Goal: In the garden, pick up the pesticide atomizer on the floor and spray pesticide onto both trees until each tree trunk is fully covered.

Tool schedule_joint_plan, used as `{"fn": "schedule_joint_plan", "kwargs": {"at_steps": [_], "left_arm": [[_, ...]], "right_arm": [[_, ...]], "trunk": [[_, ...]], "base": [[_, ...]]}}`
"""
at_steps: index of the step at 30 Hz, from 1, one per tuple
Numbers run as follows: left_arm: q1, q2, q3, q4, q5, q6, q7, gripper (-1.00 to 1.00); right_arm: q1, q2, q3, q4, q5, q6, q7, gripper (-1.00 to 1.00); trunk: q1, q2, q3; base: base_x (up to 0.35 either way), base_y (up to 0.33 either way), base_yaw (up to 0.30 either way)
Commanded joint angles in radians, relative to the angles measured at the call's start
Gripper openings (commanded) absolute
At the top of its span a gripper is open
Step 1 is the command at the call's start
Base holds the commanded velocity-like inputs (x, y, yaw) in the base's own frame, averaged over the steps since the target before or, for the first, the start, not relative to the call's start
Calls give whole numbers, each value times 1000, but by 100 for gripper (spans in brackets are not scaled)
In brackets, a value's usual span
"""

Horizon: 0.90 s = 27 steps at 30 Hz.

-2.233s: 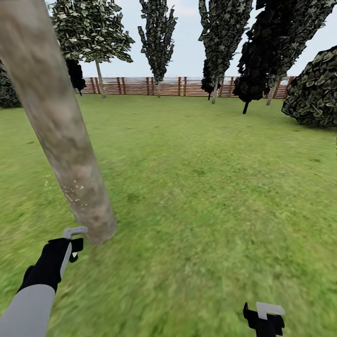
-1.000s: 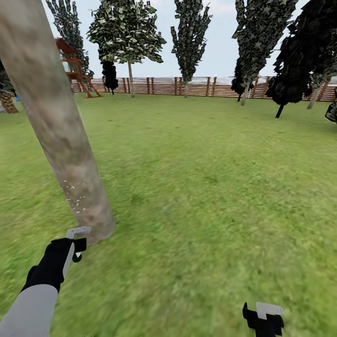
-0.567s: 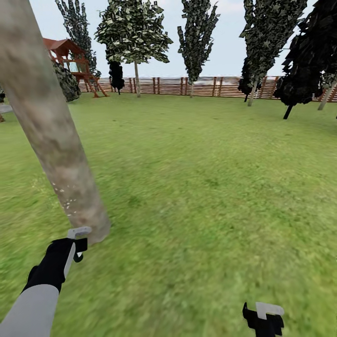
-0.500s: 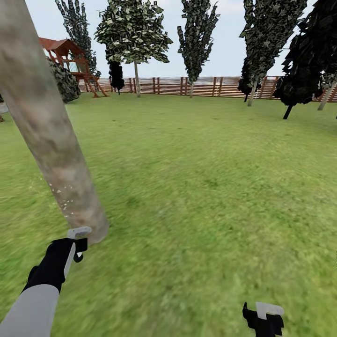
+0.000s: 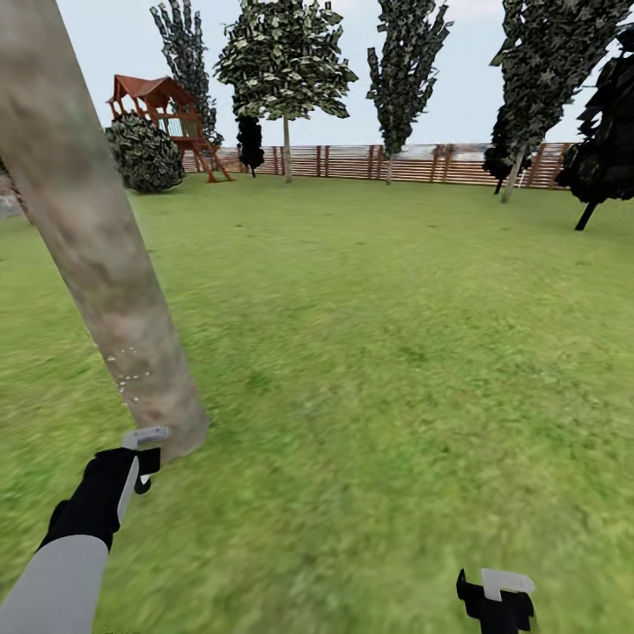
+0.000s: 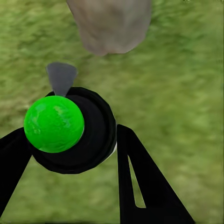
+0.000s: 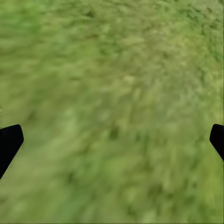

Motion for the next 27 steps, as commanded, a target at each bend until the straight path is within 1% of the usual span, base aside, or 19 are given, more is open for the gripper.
{"fn": "schedule_joint_plan", "kwargs": {"at_steps": [1, 8, 14, 19, 22, 24, 27], "left_arm": [[0, 2, 1, 0, 1, 0, 0, -100], [0, 5, 2, 0, 1, 0, 2, -100], [0, 0, -1, 0, 1, 0, 2, -100], [0, 2, -2, 3, 1, 1, 1, -100], [-1, 10, -7, 52, -2, 4, 0, -100], [-2, 11, -9, 64, -2, 4, 0, -100], [-2, 2, -13, 70, 0, 4, 0, -100]], "right_arm": [[0, 0, 0, 0, 0, 0, 0, 100], [0, 0, 0, 0, 0, 0, 0, 100], [0, 0, 0, 0, 0, 0, 0, 100], [0, 0, 0, 0, 0, 0, 0, 100], [0, 0, 0, 0, 0, 0, 0, 100], [0, 0, 0, 0, 0, 0, 0, 100], [0, 0, 0, 0, 0, 0, 0, 100]], "trunk": [[0, 0, 0], [0, 0, 0], [0, 0, 0], [0, 0, 0], [0, 0, 0], [0, 0, 0], [0, 0, 0]], "base": [[170, -252, 275], [198, -232, 276], [235, -200, 276], [240, -196, 276], [240, -195, 275], [240, -195, 275], [236, -197, 276]]}}
